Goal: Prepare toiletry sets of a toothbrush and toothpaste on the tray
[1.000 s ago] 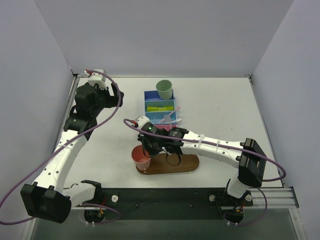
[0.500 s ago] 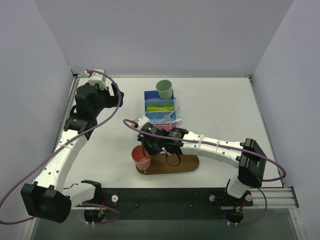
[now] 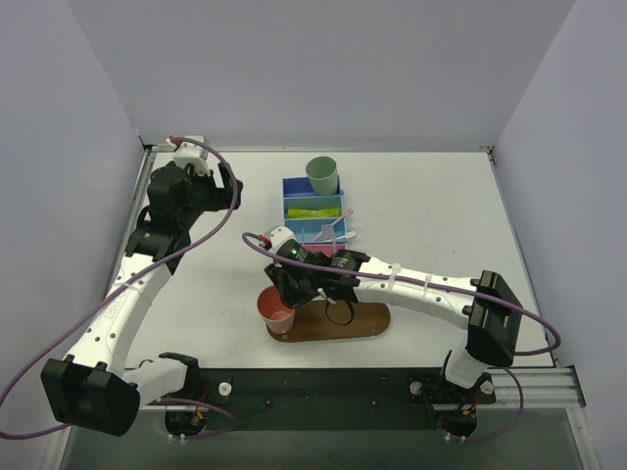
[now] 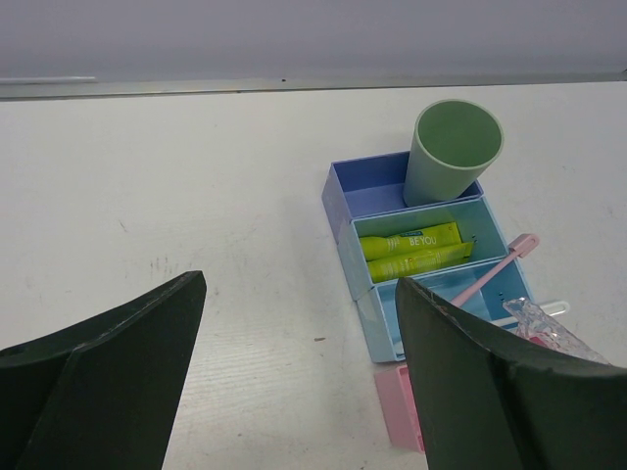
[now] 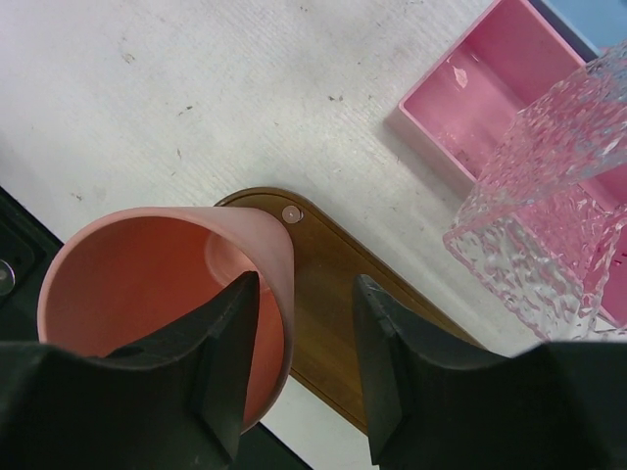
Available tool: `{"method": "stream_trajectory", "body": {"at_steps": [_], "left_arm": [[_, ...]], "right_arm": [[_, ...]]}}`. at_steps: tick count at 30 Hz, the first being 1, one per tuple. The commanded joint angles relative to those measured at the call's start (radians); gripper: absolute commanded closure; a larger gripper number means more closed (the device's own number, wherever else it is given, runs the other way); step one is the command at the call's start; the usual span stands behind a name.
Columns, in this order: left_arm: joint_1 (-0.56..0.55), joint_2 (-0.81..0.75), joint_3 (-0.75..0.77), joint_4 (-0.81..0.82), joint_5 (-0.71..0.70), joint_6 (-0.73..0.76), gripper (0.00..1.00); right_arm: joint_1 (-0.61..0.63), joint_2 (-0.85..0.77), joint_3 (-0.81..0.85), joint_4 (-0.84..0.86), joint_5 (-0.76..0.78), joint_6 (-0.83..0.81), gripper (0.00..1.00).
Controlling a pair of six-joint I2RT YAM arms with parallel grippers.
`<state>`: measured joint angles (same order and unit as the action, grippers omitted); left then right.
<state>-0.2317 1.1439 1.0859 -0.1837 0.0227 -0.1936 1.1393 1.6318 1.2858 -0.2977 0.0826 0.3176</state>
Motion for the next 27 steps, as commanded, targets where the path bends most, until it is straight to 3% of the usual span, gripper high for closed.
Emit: {"method": "stream_trajectory", "body": {"at_steps": [1, 10, 20, 27], "left_arm": [[0.005, 0.000, 0.006, 0.024, -0.009, 0.016, 0.11], [0.006, -0.004, 0.005, 0.024, -0.009, 0.022, 0.11], [0.005, -0.019, -0.001, 0.033, -0.015, 0.016, 0.11], [0.003, -0.039, -0.018, 0.050, -0.041, 0.002, 0.12]], "right_arm": [[-0.003, -0.050, 0.020, -0.020, 0.014, 0.009, 0.60], [-0.003, -0.084, 0.023, -0.018, 0.009, 0.014, 0.43], [-0.003, -0.199, 0.037, -0.018, -0.001, 0.015, 0.43], [-0.055, -0.309, 0.032, -0.087, 0.155, -0.063, 0.43]]}}
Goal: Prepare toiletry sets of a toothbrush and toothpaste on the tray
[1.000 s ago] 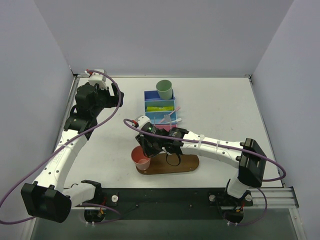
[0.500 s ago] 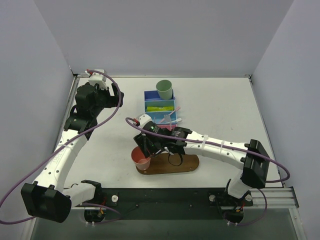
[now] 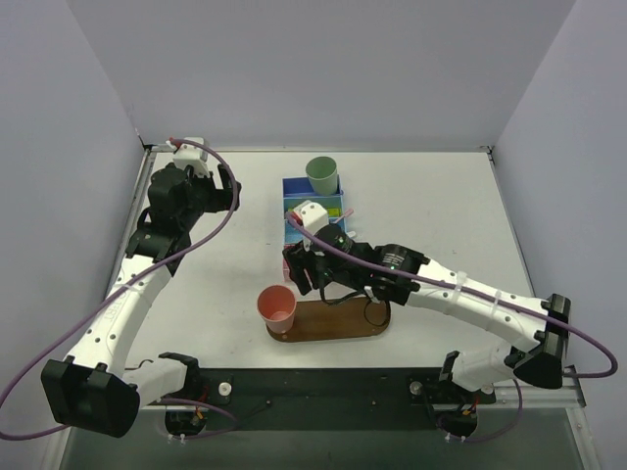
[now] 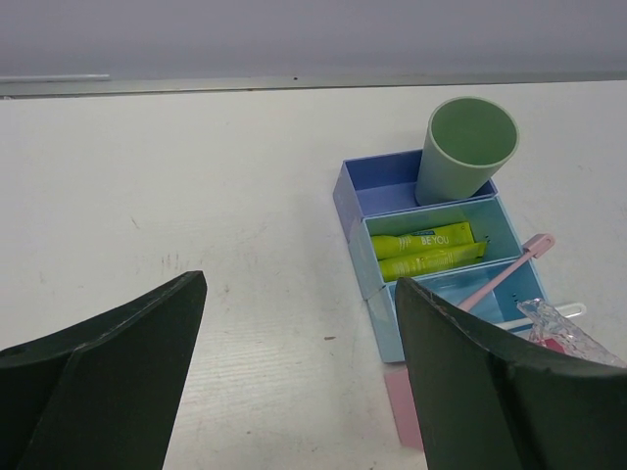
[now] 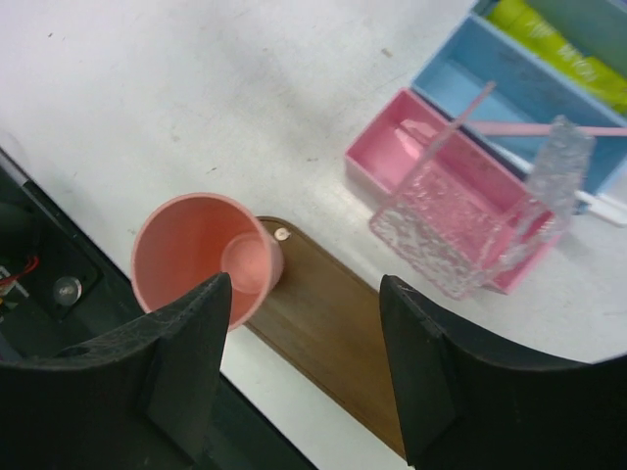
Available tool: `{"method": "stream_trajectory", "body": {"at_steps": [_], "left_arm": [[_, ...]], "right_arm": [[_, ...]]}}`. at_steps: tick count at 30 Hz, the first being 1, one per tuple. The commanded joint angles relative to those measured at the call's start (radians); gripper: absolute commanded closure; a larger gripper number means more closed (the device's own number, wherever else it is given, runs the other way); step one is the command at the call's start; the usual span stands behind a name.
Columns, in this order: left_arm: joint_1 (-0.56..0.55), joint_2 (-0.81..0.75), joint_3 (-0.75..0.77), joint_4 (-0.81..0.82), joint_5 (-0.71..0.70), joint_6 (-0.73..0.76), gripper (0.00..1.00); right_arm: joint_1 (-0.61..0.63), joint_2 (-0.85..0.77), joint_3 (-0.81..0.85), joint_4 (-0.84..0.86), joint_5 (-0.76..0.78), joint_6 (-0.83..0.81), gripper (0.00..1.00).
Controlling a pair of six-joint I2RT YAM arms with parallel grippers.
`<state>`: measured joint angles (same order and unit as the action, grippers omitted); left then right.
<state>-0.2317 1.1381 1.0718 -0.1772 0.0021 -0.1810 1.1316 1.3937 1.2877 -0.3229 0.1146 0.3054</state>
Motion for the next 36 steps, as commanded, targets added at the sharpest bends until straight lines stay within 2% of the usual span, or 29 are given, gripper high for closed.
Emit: {"method": "stream_trajectory", "body": {"at_steps": [1, 5, 10, 19, 25, 36], "left_arm": [[0.003, -0.034, -0.004, 0.044, -0.021, -0.011, 0.12], [-0.014, -0.041, -0.009, 0.050, -0.034, 0.003, 0.12], [-0.038, -0.037, -0.009, 0.045, -0.053, 0.025, 0.12], [-0.083, -0.035, -0.009, 0.048, -0.066, 0.041, 0.13], [-0.124, -0.023, -0.007, 0.042, -0.082, 0.057, 0.15], [-0.133, -0.020, -0.009, 0.042, -0.090, 0.061, 0.14]], "right_arm": [[-0.071, -0.081, 0.019, -0.068, 0.128, -0.054, 0.43], [-0.257, -0.093, -0.025, -0.082, 0.062, -0.043, 0.43], [-0.329, -0.029, -0.022, -0.081, 0.045, -0.058, 0.46], [-0.332, 0.053, -0.021, -0.048, 0.040, -0.020, 0.49], [-0.322, 0.057, -0.088, 0.051, 0.037, 0.017, 0.53], [-0.280, 0.074, -0.163, 0.189, 0.140, 0.058, 0.61]]}}
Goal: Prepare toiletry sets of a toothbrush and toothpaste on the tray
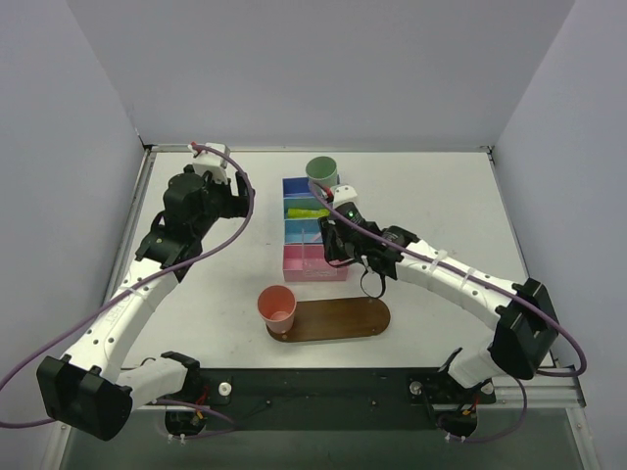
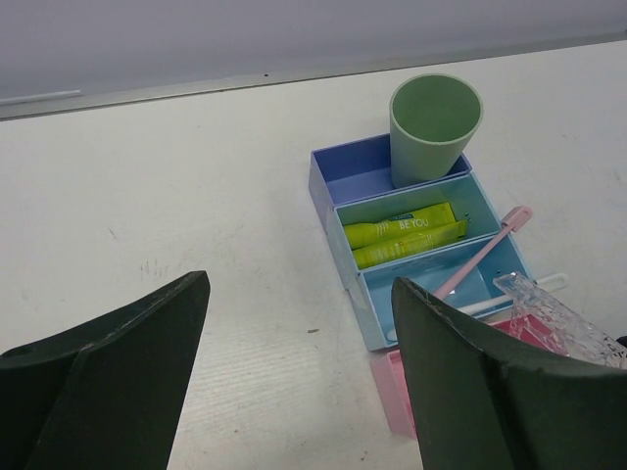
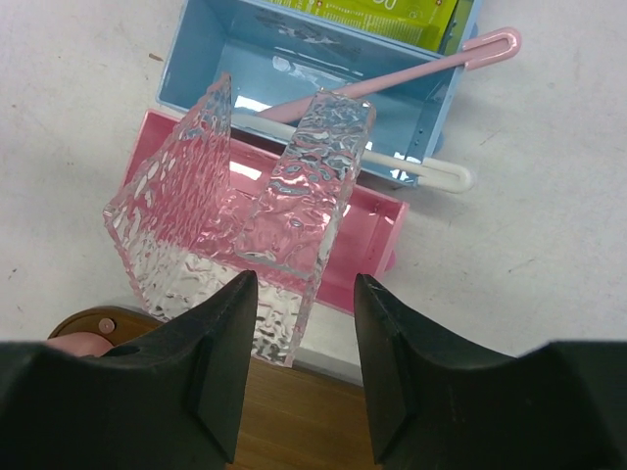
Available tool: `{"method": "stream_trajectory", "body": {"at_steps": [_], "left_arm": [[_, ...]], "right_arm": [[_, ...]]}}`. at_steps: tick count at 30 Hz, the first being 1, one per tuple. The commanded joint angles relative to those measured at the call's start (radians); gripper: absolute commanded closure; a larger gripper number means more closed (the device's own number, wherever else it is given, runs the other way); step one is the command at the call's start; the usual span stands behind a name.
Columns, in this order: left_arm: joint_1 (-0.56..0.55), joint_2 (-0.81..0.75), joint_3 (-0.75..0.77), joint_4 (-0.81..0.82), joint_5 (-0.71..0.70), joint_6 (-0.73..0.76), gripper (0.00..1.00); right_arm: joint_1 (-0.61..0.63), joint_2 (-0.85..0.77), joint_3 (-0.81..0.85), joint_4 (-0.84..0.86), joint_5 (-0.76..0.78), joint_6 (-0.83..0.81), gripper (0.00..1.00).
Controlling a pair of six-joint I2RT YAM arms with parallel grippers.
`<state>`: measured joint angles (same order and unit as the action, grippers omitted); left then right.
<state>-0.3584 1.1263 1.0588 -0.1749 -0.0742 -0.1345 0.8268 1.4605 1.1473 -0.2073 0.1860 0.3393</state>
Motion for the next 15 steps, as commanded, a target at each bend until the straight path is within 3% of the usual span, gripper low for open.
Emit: {"method": "stream_trajectory", "body": {"at_steps": [1, 15], "left_arm": [[-0.007, -0.008, 0.004, 0.038, -0.016, 0.015, 0.14], [-0.010, -0.013, 0.006, 0.035, -0.019, 0.016, 0.14]], "right_arm": [[0.029, 0.009, -0.024, 0.080, 0.090, 0.027, 0.61], [0.043, 0.072, -0.017, 0.092, 0.178, 0.040, 0.76]]}}
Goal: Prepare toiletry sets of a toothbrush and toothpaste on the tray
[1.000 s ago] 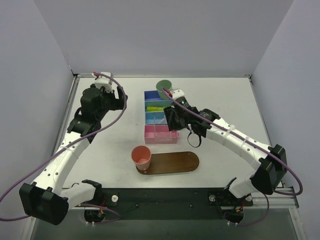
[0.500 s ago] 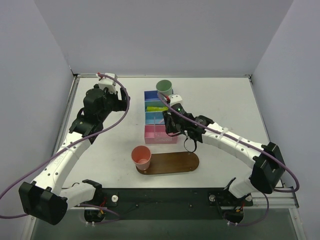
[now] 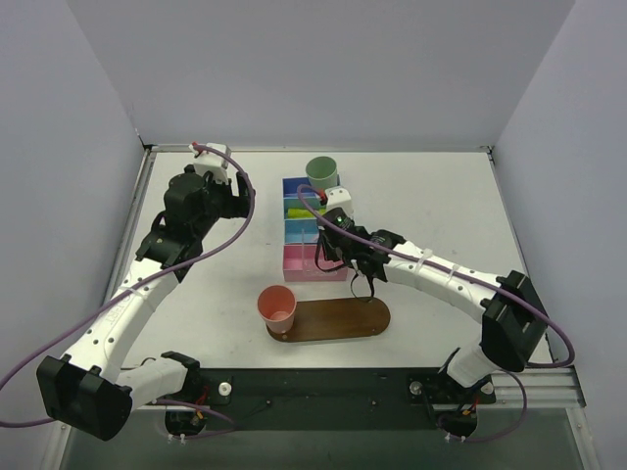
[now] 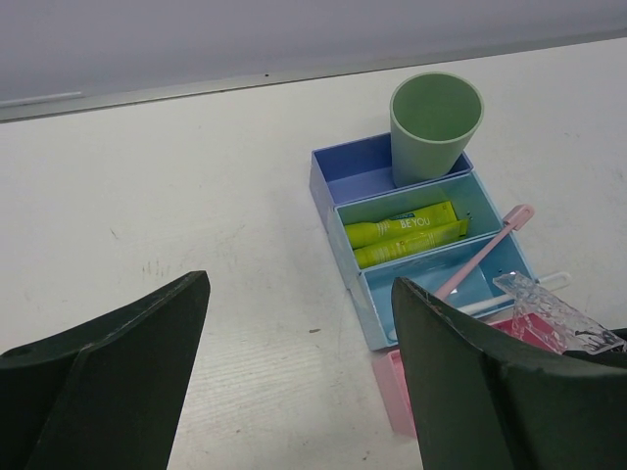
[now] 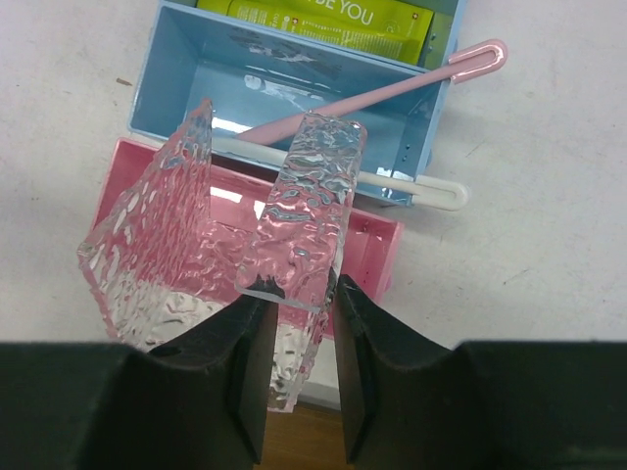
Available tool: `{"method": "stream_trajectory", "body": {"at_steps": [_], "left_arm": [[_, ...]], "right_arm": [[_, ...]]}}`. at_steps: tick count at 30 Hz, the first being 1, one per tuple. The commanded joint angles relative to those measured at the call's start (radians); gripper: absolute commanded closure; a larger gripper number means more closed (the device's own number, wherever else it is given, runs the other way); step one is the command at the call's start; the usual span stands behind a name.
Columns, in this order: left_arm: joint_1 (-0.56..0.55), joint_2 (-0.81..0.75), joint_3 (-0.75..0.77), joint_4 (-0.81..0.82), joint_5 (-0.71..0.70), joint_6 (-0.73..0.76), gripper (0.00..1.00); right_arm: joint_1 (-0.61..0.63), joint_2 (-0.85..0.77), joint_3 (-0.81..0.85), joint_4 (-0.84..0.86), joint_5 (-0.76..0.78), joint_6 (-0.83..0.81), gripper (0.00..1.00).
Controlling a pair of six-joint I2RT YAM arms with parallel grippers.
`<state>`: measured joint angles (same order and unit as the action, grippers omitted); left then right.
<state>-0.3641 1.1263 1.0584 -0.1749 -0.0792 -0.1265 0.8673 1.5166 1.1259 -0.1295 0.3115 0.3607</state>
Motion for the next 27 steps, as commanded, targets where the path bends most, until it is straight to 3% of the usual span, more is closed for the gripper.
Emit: {"method": "stream_trajectory", "body": {"at_steps": [1, 4, 9, 22, 27], "left_arm": [[-0.004, -0.011, 0.006, 0.037, -0.013, 0.008, 0.14], [-0.006, -0.011, 0.006, 0.037, -0.013, 0.008, 0.14], [-0.009, -0.011, 0.008, 0.035, -0.014, 0.010, 0.14], [-0.019, -0.013, 0.009, 0.035, -0.007, 0.013, 0.14], [-0.016, -0.022, 0.025, 0.035, 0.079, -0.013, 0.14]], "right_arm": [[0.004, 0.017, 0.006, 0.014, 0.054, 0.017, 0.77], [0.004, 0.017, 0.009, 0.011, 0.060, 0.017, 0.82], [0.004, 0.001, 0.006, 0.008, 0.070, 0.015, 1.00], [0.001, -0.113, -0.014, 0.068, 0.060, -0.034, 1.00], [-0.025, -0.205, -0.057, 0.122, -0.050, -0.156, 1.00]]}}
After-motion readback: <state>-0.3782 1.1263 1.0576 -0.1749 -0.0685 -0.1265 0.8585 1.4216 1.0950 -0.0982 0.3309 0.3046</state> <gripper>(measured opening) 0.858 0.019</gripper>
